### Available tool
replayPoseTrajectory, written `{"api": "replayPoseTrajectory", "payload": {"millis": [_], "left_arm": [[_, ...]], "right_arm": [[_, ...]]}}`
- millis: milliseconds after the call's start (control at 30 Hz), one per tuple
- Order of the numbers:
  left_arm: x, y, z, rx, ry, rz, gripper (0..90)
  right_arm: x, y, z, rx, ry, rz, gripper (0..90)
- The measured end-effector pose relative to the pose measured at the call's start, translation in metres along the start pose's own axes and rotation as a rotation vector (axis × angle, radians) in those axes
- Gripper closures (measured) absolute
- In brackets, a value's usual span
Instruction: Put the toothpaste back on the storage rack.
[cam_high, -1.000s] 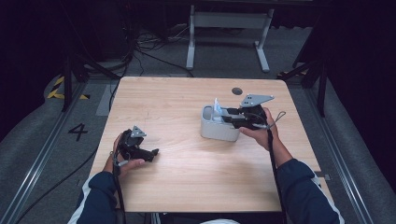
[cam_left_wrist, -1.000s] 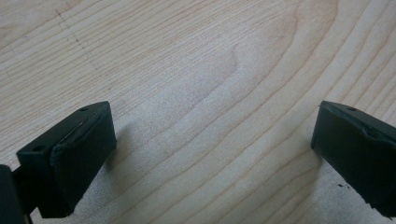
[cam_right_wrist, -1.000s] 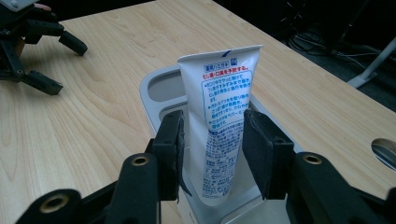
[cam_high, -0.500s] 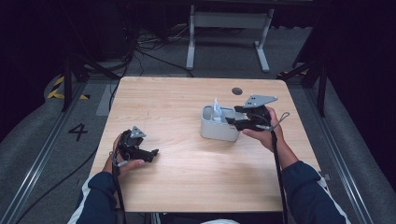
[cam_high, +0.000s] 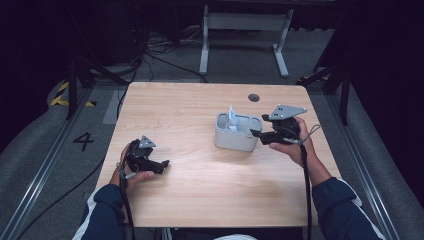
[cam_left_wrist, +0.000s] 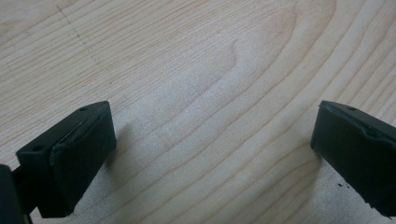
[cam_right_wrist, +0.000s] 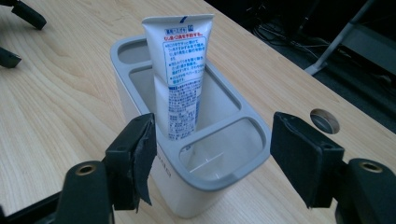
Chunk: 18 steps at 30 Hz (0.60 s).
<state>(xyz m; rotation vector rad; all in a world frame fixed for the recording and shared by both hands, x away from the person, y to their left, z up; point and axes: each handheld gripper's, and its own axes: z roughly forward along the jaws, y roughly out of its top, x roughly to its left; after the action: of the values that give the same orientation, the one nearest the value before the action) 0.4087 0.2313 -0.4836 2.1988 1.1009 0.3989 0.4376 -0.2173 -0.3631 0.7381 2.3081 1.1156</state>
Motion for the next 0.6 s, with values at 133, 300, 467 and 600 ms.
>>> {"api": "replayPoseTrajectory", "payload": {"millis": [133,300,467,600], "left_arm": [[0.000,0.000,0.000,0.000,0.001,0.001,0.3],[0.001,0.000,0.000,-0.001,0.004,0.009,0.3],[0.000,0.000,0.000,-0.003,0.004,0.002,0.3],[0.000,0.000,0.000,-0.002,0.005,0.001,0.3]], "right_arm": [[0.000,-0.008,-0.010,0.008,-0.018,-0.008,31.0],[-0.002,-0.018,-0.019,0.018,-0.044,-0.005,29.8],[-0.004,-0.030,-0.023,0.046,-0.062,-0.010,29.5],[-0.004,-0.039,-0.024,0.067,-0.063,-0.006,29.3]]}}
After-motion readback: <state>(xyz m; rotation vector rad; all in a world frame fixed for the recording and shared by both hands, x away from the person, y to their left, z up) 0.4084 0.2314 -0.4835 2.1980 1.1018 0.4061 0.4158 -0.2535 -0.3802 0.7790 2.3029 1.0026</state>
